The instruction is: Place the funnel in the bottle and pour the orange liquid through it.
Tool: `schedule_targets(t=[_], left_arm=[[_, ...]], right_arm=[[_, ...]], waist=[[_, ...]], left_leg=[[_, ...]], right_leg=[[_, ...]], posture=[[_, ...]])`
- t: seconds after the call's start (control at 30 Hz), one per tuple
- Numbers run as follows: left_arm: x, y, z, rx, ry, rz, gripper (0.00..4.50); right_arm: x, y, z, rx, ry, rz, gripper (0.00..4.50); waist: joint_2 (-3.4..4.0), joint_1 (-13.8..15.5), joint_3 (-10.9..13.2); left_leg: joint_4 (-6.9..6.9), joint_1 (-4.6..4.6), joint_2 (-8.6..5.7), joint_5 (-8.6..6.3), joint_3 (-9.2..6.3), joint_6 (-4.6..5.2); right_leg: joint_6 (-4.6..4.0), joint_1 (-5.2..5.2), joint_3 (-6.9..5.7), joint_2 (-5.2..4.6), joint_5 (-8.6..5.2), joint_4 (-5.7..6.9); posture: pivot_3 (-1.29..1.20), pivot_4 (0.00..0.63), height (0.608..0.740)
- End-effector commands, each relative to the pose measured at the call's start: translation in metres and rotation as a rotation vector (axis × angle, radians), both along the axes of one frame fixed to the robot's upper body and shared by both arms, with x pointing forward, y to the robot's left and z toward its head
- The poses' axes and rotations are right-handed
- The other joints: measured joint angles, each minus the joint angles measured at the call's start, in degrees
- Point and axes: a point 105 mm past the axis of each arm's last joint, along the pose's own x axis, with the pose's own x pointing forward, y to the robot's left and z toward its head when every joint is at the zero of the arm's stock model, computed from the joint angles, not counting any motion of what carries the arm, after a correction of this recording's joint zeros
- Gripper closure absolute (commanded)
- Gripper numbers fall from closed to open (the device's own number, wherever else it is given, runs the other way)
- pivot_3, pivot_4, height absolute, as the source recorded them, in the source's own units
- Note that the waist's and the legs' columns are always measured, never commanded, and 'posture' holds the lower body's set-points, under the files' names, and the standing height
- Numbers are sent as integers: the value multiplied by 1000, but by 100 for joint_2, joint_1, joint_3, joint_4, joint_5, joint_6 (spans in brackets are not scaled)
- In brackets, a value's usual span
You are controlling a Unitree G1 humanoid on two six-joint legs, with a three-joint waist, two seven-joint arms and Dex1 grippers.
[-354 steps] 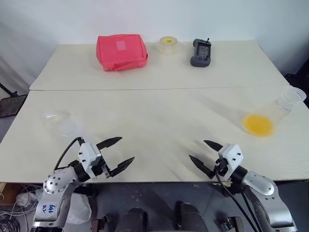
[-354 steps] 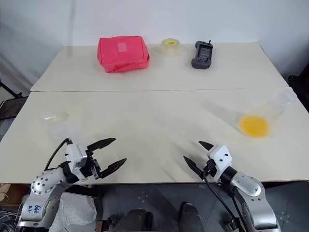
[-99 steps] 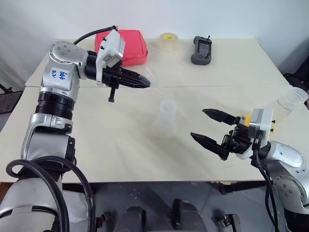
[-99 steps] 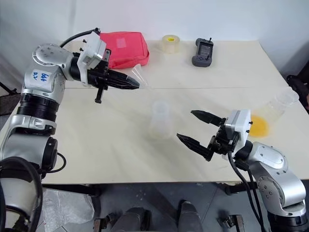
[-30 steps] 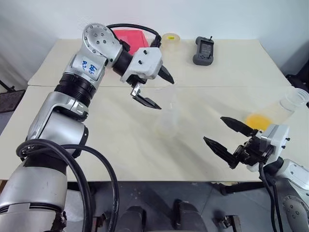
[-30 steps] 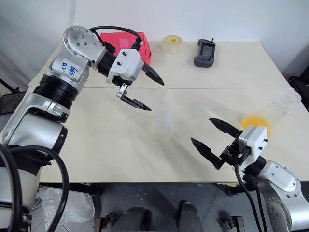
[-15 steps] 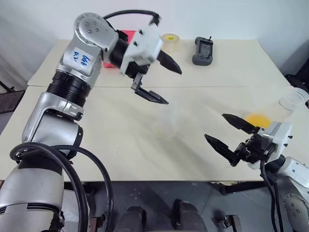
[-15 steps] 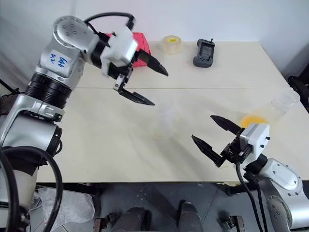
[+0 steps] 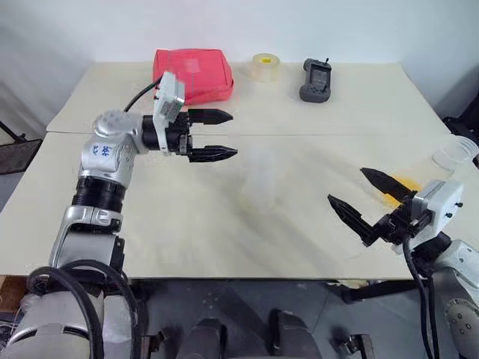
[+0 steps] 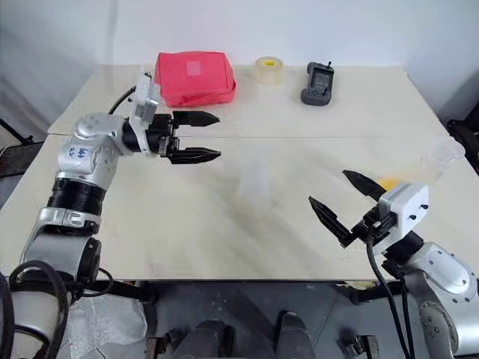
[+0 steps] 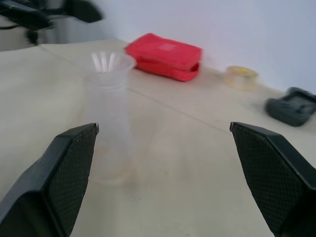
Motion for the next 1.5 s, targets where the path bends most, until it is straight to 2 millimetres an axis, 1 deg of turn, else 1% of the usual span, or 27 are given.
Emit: schedule_targets(t=[0.03, 0.1, 0.17, 0.3, 0.4, 0.5, 0.63, 0.73, 0.87, 0.97, 1.07, 1.17, 1.3, 1.5], left_arm=[[-1, 16, -25, -2, 31, 42, 42], [0, 20, -38, -6, 73, 57, 42], [-2, 20, -47, -22, 107, 41, 42], [-5, 20, -53, -88, 135, -7, 42], [-8, 19, -59, -119, 133, -33, 42], [-10, 18, -59, -162, 144, -53, 42], [-14, 17, -67, -139, 143, -64, 42], [-18, 15, -73, -120, 143, -66, 42], [-25, 11, -76, -125, 129, -77, 42], [-27, 10, -74, -147, 108, -68, 42], [-31, 10, -76, -141, 99, -63, 42], [-34, 15, -76, -137, 90, -50, 42], [-31, 24, -72, -140, 77, -6, 42], [-32, 23, -71, -148, 83, 4, 42]], right_arm=[[-2, -9, 8, 52, -40, -198, 0], [-4, -13, 8, 74, -46, -269, 0], [-9, -15, 8, 84, -44, -330, 0], [-23, -23, 6, 91, -47, -462, 0], [-39, -32, 1, 102, -24, -571, 0], [-51, -42, -5, 116, 9, -657, 0], [-56, -61, -15, 120, 51, -770, 0], [-52, -78, -16, 107, 47, -820, 0], [-39, -105, -15, 110, 44, -871, 0], [-29, -118, -10, 105, 35, -882, 0], [-17, -130, -4, 111, 23, -880, 0], [-7, -136, 3, 114, 11, -855, 0], [5, -140, 10, 138, 14, -802, 0], [21, -146, 13, 170, 22, -760, 0]], waist=[[12, -10, -8], [14, -16, -8], [13, -3, -8], [14, 2, -9], [15, -5, -9], [14, -19, -9], [14, 23, -9], [14, 33, -9], [14, -19, -9], [15, -25, -10], [16, -27, -10], [17, -35, -11], [17, -31, -11], [17, -20, -11]], left_leg=[[-3, 5, 0, 0, 0, 0], [-6, 7, -1, -2, 3, -3], [-2, 4, -1, -2, 5, -3], [3, 0, -7, -3, 4, 0], [1, 4, -10, -5, 8, 3], [1, 6, -12, -6, 14, 4], [-1, 8, -9, -4, 3, 1], [-9, 11, -8, -1, -5, -4], [-7, 11, -4, -1, 3, -1], [-6, 17, -3, -1, 20, 6], [-8, 21, 1, -1, 21, 6], [-9, 23, 1, -1, 26, 6], [-11, 23, 4, 0, 26, 4], [-10, 20, 1, 0, 21, 5]], right_leg=[[0, 0, 3, -3, 0, 3], [0, -5, 7, -2, 0, 10], [0, -8, 7, 1, 0, 12], [0, -7, 9, 0, 0, 15], [0, -8, 11, 2, 0, 21], [0, -7, 14, 5, 0, 20], [-9, -6, 9, 14, -5, 26], [-15, -6, 5, 15, -8, 29], [-15, -4, 17, 8, -8, 24], [-15, -3, 38, 6, -8, 21], [-15, -2, 40, 9, -8, 22], [-14, -3, 46, 8, -8, 21], [-14, -3, 45, 9, -8, 20], [-14, -2, 48, 6, -8, 16]], posture=[[0, 150, 740], [0, 150, 740], [0, 150, 740], [0, 150, 740], [0, 150, 740], [0, 150, 740], [0, 150, 740], [0, 150, 740], [0, 150, 740], [0, 150, 740], [0, 150, 740], [0, 150, 740], [0, 150, 740], [0, 150, 740]])
